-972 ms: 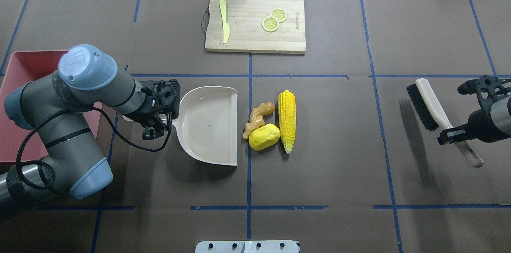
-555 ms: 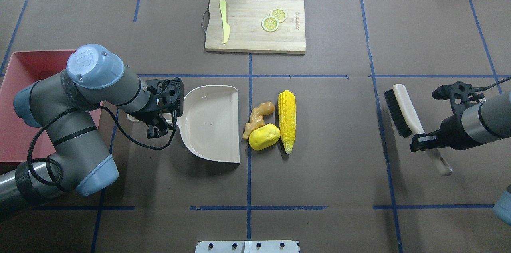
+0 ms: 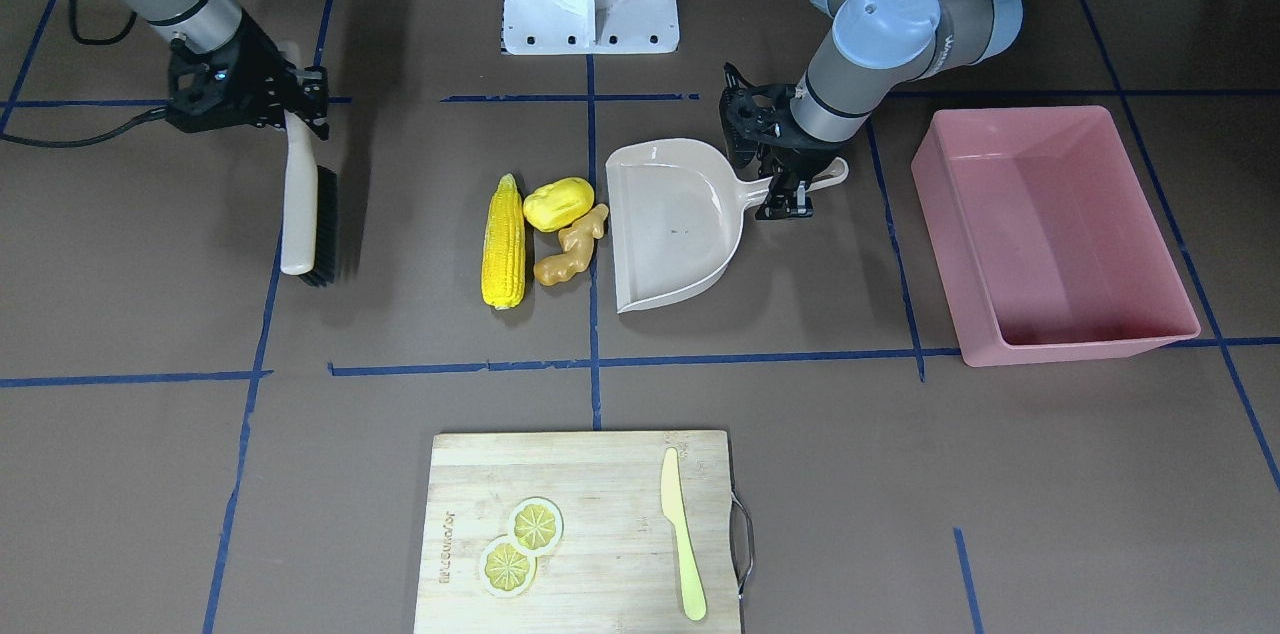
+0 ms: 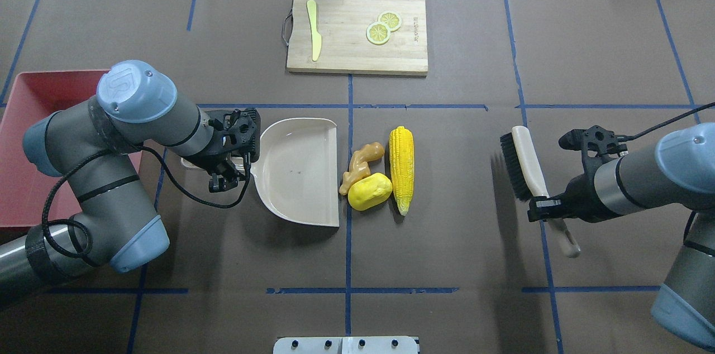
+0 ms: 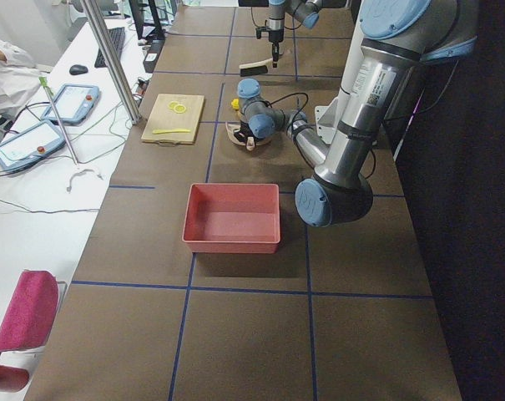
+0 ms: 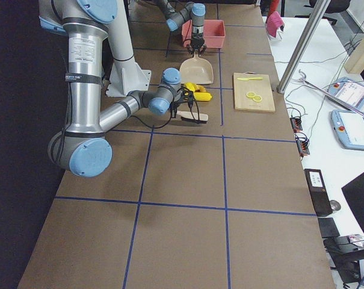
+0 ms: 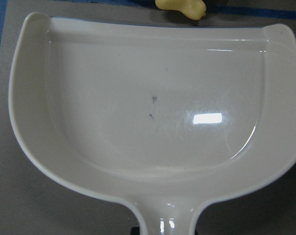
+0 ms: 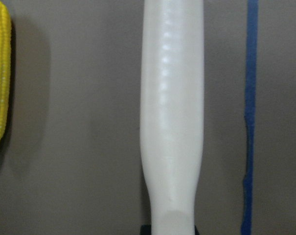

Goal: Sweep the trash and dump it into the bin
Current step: 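Carry the white brush with the right gripper behind the corn and vegetables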

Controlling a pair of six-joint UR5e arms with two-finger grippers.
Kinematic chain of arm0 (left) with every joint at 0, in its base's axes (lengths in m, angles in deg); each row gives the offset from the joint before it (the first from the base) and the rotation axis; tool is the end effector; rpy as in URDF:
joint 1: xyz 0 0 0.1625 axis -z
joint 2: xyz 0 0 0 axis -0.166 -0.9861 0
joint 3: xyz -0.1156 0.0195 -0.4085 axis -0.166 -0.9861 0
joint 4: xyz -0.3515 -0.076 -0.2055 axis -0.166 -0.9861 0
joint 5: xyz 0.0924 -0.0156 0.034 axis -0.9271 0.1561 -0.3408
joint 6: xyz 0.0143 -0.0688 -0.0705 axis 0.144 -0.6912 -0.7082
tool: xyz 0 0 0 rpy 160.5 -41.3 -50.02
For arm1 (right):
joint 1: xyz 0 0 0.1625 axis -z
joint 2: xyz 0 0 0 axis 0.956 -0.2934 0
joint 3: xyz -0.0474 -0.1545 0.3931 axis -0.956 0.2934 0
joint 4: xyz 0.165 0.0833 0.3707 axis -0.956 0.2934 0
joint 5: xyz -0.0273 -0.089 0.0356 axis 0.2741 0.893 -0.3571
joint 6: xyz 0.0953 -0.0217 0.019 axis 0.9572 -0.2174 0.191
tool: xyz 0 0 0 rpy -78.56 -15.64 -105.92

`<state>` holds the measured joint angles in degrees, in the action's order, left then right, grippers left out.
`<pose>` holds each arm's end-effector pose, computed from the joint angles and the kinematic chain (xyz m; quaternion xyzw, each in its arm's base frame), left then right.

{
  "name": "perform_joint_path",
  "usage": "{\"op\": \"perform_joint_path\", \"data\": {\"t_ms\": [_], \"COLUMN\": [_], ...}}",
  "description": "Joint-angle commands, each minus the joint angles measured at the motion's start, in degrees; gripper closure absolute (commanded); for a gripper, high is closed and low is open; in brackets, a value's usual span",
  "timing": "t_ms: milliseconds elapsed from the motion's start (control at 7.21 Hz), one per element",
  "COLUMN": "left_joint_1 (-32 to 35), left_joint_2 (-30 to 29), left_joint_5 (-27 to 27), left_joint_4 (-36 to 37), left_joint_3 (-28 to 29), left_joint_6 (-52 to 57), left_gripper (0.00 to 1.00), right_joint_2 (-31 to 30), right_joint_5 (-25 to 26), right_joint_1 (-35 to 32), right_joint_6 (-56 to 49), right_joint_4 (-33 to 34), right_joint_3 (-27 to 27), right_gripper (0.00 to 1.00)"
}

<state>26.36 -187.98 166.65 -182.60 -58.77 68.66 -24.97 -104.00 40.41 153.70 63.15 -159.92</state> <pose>0.4554 -0.4371 0.3066 0.3212 0.3302 0.6056 0.6488 -0.3444 -0.3264 0.3950 0.0082 -0.4646 -0.0063 0.8854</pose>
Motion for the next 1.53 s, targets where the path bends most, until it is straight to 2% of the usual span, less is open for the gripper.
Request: {"op": "perform_joint_path", "data": {"t_ms": [0,278,416,555,694,1388], "left_joint_1": [0.03,0.03,0.03,0.03,0.03,0.03], "left_joint_2": [-0.09,-0.09,-0.09,-0.09,-0.09,-0.09], "left_joint_5": [0.0,0.09,0.09,0.09,0.18,0.26], "left_joint_4": [0.04,-0.05,-0.05,-0.14,-0.14,-0.05], "left_joint_3": [0.0,0.0,0.0,0.0,-0.09,-0.09], "left_joint_6": [-0.01,0.08,0.08,0.08,0.08,0.08], "left_gripper": [1.0,1.0,1.0,1.0,1.0,1.0], "right_joint_2": [3.49,7.18,10.24,14.1,17.19,21.69], "right_joint_5": [3.81,6.98,8.82,9.62,10.33,10.86], "right_joint_1": [4.99,9.39,10.19,10.38,10.38,10.46], "right_joint_6": [4.37,7.96,8.68,8.69,8.69,8.69], "right_joint_4": [0.29,1.16,4.3,7.38,7.67,7.76], "right_joint_3": [0.31,1.45,2.06,3.89,6.61,10.67], "right_gripper": [1.0,1.0,1.0,1.0,1.0,1.0]}}
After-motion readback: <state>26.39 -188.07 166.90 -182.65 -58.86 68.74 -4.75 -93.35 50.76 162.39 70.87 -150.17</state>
